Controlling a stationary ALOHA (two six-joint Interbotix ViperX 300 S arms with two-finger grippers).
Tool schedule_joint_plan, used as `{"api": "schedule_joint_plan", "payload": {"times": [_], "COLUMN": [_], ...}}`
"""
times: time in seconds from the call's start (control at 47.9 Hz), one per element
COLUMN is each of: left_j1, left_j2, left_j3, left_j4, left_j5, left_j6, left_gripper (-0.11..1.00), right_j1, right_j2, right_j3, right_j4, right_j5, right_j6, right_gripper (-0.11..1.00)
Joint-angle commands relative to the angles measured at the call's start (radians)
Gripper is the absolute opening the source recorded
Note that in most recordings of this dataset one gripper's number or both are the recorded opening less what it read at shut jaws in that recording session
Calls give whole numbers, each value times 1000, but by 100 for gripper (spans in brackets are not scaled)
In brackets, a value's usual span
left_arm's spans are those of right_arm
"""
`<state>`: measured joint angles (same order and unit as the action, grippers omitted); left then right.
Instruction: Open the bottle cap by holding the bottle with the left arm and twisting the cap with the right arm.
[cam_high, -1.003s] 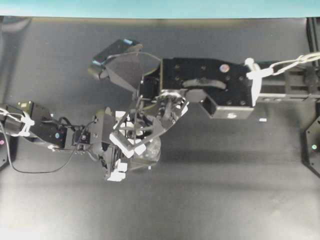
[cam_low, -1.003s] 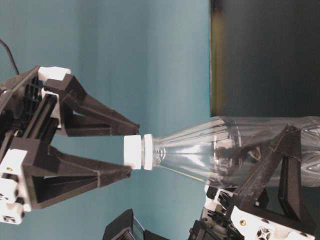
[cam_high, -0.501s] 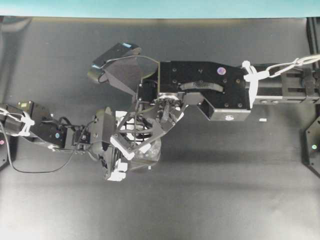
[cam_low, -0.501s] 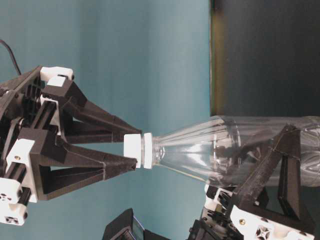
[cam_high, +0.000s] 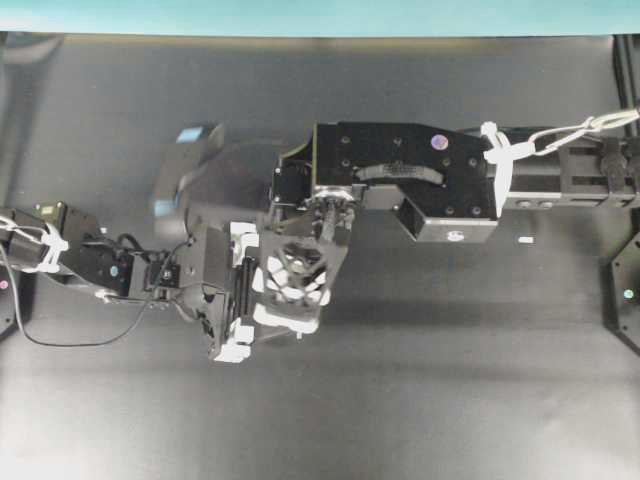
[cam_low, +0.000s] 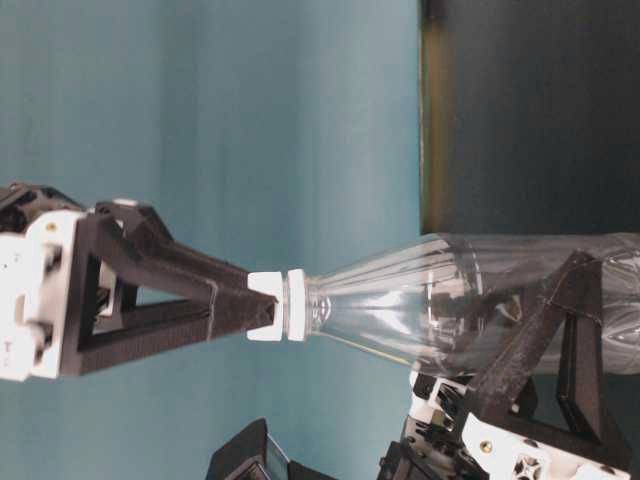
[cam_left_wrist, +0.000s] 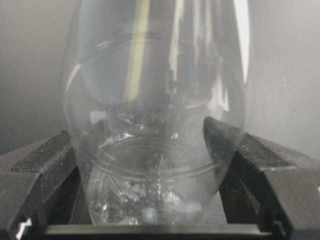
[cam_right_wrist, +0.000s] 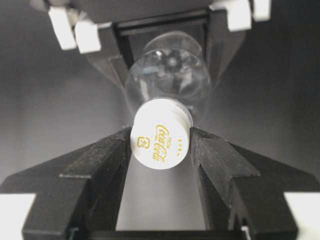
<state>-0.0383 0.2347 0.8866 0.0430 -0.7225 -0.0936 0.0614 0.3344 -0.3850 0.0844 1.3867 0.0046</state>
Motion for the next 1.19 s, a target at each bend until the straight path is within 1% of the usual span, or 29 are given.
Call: {"api": "schedule_joint_plan", "payload": {"times": [0.0,0.167,0.293,0.313,0.355,0.439,0.69,0.773,0.836,0.919,1.066,1.17], "left_j1": [-8,-8,-9,-9,-11,-11,-9,-11,-11,-9,-9,-9], "left_j2": [15,15,15,15,15,15,17,17,18,21,21,21], "left_j3": [15,14,12,12,12,11,6,2,-3,-8,-11,-12], "left_j4": [3,3,3,3,3,3,3,3,3,3,3,3], "left_j5": [17,51,64,63,64,63,63,64,66,66,74,83], "left_j6": [-6,2,2,0,0,2,2,2,2,3,3,5], "left_gripper": [81,81,81,81,81,81,81,81,81,81,81,81], "right_j1": [14,15,15,17,17,18,20,18,17,17,18,18], "right_j2": [-3,-5,-6,-6,-6,-6,-9,-9,-11,-17,-35,-52], "right_j3": [-8,-5,0,2,0,2,8,11,15,28,72,109], "right_j4": [-3,-14,-52,-64,-81,-101,-103,-104,-103,-101,-80,-78], "right_j5": [0,-3,-12,-18,-28,-52,-121,-120,-120,-118,-117,-130], "right_j6": [-97,-298,-417,-453,-492,-575,-784,-827,-839,-838,-830,-807], "right_gripper": [37,37,37,37,37,37,37,37,37,37,37,37]}}
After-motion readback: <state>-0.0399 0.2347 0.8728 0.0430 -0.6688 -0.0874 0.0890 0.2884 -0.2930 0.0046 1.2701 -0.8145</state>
